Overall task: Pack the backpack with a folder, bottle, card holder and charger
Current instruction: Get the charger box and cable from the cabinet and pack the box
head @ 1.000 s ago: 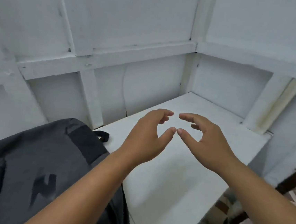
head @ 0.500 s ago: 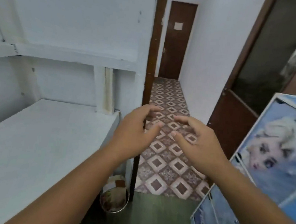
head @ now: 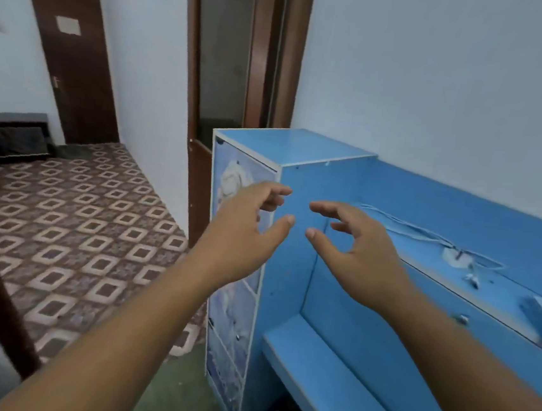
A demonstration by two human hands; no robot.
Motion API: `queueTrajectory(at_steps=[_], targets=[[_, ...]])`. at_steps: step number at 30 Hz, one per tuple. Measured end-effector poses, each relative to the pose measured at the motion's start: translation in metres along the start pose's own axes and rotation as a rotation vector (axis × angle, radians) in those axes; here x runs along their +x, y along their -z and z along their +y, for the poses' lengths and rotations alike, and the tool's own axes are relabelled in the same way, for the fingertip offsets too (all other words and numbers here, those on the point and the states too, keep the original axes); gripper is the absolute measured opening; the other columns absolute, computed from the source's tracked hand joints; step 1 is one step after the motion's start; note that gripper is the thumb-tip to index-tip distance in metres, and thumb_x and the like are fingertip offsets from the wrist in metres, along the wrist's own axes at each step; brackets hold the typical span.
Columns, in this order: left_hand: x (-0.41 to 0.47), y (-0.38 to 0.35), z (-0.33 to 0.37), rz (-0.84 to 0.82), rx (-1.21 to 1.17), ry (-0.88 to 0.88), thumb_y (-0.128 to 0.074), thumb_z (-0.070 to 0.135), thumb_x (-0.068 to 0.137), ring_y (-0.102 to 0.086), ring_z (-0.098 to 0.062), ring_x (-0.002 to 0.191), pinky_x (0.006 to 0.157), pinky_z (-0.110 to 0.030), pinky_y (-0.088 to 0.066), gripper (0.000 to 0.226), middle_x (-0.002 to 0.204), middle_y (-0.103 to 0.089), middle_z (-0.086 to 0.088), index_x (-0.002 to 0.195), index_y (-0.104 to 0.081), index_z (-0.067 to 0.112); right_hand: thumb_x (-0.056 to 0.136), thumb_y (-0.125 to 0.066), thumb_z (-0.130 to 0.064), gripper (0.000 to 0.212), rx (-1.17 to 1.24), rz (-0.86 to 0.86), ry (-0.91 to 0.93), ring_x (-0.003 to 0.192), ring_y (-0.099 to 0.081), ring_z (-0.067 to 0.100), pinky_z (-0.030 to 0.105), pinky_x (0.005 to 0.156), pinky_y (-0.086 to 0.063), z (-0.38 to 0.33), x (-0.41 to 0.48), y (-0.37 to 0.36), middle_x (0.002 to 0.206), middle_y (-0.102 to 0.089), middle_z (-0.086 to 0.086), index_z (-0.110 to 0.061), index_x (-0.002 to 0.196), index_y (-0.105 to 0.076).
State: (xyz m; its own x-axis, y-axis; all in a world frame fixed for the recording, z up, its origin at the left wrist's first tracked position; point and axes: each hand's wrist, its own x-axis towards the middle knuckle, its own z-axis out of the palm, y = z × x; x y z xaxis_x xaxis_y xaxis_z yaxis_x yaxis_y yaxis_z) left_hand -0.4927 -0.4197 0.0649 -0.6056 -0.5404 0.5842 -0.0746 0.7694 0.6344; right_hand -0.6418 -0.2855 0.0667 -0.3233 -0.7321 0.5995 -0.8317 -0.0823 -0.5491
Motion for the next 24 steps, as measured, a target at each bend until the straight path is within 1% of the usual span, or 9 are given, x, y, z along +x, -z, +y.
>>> queueTrajectory(at_steps=[3,6,8,10,12,16,18,20,24], targets=[[0.018,-0.043,0.020,-0.092,-0.049,-0.060,-0.067,0.032,0.096,-0.058,0.004,0.111,0.088,-0.012,-0.045,0.037,0.119,-0.063,0.013,0.132,-0.059,0.030,0.092,-0.069,-0.027,0.036,-0.061,0.076,-0.080,0.120,-0.058,0.002,0.030,0.101,-0.049,0.018,-0.019,0.043,0.126,-0.066,-0.012,-0.021,0.127,-0.065],[0.035,-0.085,0.037,-0.180,-0.108,-0.130,-0.068,0.030,0.095,-0.058,0.006,0.109,0.088,-0.013,-0.045,0.035,0.117,-0.063,0.013,0.129,-0.060,0.030,0.093,-0.068,-0.029,0.035,-0.129,0.151,-0.182,0.121,-0.057,0.002,0.031,0.102,-0.049,0.038,-0.042,0.080,0.127,-0.065,-0.016,-0.024,0.127,-0.064],[0.044,-0.112,0.042,-0.223,-0.160,-0.161,-0.069,0.029,0.094,-0.060,0.004,0.109,0.088,-0.014,-0.045,0.034,0.117,-0.064,0.013,0.127,-0.060,0.032,0.092,-0.068,-0.030,0.033,-0.173,0.196,-0.243,0.119,-0.057,-0.001,0.026,0.101,-0.048,0.049,-0.059,0.098,0.124,-0.064,-0.021,-0.027,0.125,-0.065],[0.051,-0.142,0.048,-0.281,-0.208,-0.204,-0.069,0.030,0.093,-0.059,0.006,0.109,0.087,-0.012,-0.044,0.033,0.116,-0.064,0.016,0.125,-0.060,0.035,0.092,-0.069,-0.032,0.031,-0.233,0.245,-0.316,0.116,-0.056,-0.004,0.019,0.098,-0.046,0.060,-0.075,0.116,0.121,-0.062,-0.027,-0.031,0.122,-0.065],[0.059,-0.172,0.054,-0.350,-0.253,-0.248,-0.068,0.032,0.092,-0.059,0.005,0.110,0.089,-0.015,-0.045,0.033,0.115,-0.064,0.017,0.124,-0.060,0.036,0.092,-0.069,-0.033,0.030,-0.290,0.282,-0.385,0.115,-0.055,-0.006,0.017,0.098,-0.044,0.069,-0.090,0.132,0.122,-0.062,-0.027,-0.031,0.122,-0.066],[0.076,-0.219,0.064,-0.472,-0.282,-0.343,-0.068,0.032,0.093,-0.059,0.000,0.109,0.088,-0.015,-0.042,0.034,0.115,-0.063,0.016,0.126,-0.060,0.033,0.092,-0.067,-0.036,0.029,-0.404,0.340,-0.532,0.111,-0.049,-0.020,0.001,0.093,-0.036,0.081,-0.117,0.163,0.119,-0.061,-0.030,-0.035,0.121,-0.066],[0.085,-0.234,0.061,-0.503,-0.271,-0.368,-0.068,0.032,0.094,-0.058,-0.002,0.108,0.089,-0.018,-0.041,0.034,0.115,-0.062,0.015,0.126,-0.060,0.030,0.091,-0.067,-0.038,0.029,-0.445,0.363,-0.587,0.107,-0.045,-0.027,-0.003,0.088,-0.033,0.087,-0.126,0.174,0.117,-0.059,-0.033,-0.036,0.121,-0.066],[0.096,-0.247,0.054,-0.533,-0.248,-0.380,-0.068,0.033,0.094,-0.057,-0.004,0.108,0.091,-0.022,-0.042,0.035,0.116,-0.062,0.013,0.128,-0.060,0.029,0.092,-0.067,-0.037,0.030,-0.485,0.386,-0.630,0.106,-0.045,-0.027,-0.001,0.088,-0.034,0.093,-0.133,0.182,0.116,-0.061,-0.031,-0.034,0.121,-0.066],[0.120,-0.272,0.036,-0.579,-0.162,-0.420,-0.068,0.034,0.094,-0.057,-0.010,0.112,0.097,-0.031,-0.044,0.038,0.116,-0.058,0.012,0.130,-0.060,0.027,0.092,-0.066,-0.038,0.033,-0.600,0.348,-0.689,0.112,-0.050,-0.010,0.016,0.099,-0.037,0.111,-0.138,0.186,0.125,-0.063,-0.020,-0.031,0.124,-0.064]])
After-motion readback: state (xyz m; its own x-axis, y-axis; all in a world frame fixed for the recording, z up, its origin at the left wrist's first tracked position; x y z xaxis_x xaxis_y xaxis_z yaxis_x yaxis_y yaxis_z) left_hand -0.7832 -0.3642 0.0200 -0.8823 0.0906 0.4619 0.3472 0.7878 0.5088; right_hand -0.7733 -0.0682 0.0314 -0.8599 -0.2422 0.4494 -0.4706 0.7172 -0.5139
